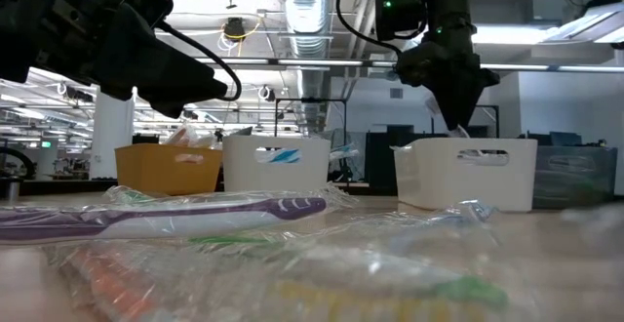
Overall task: Pick & Place Toothbrushes
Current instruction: Put the top purple toothbrush into the right white bin, then put the blue toothbrush into the left white bin
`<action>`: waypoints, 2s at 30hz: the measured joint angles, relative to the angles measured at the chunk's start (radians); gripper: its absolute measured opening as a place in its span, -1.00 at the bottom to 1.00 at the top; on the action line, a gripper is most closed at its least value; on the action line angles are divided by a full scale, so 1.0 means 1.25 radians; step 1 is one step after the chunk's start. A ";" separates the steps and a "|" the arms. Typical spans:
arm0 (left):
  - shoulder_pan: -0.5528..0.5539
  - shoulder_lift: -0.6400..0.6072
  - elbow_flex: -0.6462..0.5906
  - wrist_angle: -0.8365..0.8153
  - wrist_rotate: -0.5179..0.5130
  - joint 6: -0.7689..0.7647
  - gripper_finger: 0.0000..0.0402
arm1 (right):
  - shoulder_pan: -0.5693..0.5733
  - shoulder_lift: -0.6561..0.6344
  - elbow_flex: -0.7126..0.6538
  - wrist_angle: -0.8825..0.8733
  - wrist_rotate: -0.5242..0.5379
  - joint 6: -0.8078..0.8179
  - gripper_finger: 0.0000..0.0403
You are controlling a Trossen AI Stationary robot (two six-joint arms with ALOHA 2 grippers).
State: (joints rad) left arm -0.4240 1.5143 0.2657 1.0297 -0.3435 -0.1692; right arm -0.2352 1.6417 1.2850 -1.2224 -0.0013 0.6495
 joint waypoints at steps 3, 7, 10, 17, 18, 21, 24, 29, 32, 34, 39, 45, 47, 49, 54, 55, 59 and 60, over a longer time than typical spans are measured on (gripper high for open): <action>0.000 0.000 0.000 -0.001 0.000 0.000 -0.30 | -0.001 0.000 0.000 0.000 0.000 -0.002 -0.34; 0.000 0.000 0.000 -0.001 0.000 0.000 -0.30 | -0.001 0.000 0.000 0.000 0.000 -0.002 -0.09; 0.000 0.000 0.000 -0.001 0.000 0.000 -0.30 | -0.001 0.000 0.000 0.000 0.000 -0.002 0.08; 0.000 0.000 0.000 -0.001 0.000 0.000 -0.30 | -0.007 0.000 0.000 -0.003 0.000 -0.005 0.23; 0.000 0.000 0.000 -0.001 0.000 0.000 -0.30 | -0.010 0.000 0.000 -0.003 0.000 -0.010 0.22; 0.000 0.000 0.000 -0.001 0.000 0.004 -0.30 | -0.016 0.000 0.009 -0.004 0.001 -0.032 0.17; 0.000 0.000 0.000 -0.001 0.000 0.004 -0.30 | -0.013 0.000 0.035 -0.005 0.001 -0.047 0.11; 0.009 0.000 0.000 -0.001 0.000 0.005 -0.30 | 0.035 0.000 0.104 -0.011 -0.021 -0.046 -0.01; 0.013 0.000 0.000 -0.003 0.000 0.005 -0.30 | 0.092 0.000 0.142 0.007 -0.047 -0.047 -0.07; 0.013 0.000 0.000 -0.003 0.000 0.003 -0.30 | 0.140 0.000 0.157 0.034 -0.050 -0.046 -0.10; 0.011 0.000 0.000 -0.004 0.000 -0.003 -0.30 | 0.264 0.000 0.159 0.104 -0.040 -0.095 -0.14; 0.011 0.000 0.000 -0.004 0.000 -0.003 -0.30 | 0.415 0.046 0.161 0.224 -0.010 -0.163 -0.15; 0.011 0.000 0.000 -0.002 0.000 -0.001 -0.30 | 0.471 0.069 0.160 0.247 0.012 -0.212 -0.16; 0.014 0.000 0.000 -0.001 0.000 0.004 -0.30 | 0.515 0.105 0.157 0.241 0.045 -0.261 -0.18; 0.017 0.000 -0.004 0.003 0.000 0.003 -0.30 | 0.573 0.196 0.160 0.240 0.128 -0.527 -0.24; 0.017 0.000 -0.005 0.002 0.000 0.003 -0.30 | 0.578 0.219 0.160 0.230 0.129 -0.593 -0.25; 0.017 0.000 -0.006 0.004 0.000 0.003 -0.30 | 0.588 0.303 0.160 0.245 0.134 -0.667 -0.32; 0.017 0.000 -0.007 0.002 0.000 0.003 -0.30 | 0.588 0.321 0.159 0.241 0.140 -0.662 -0.35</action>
State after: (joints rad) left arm -0.4023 1.5139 0.2576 1.0324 -0.3435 -0.1654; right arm 0.4995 2.0435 1.4844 -0.9210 0.1740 -0.1784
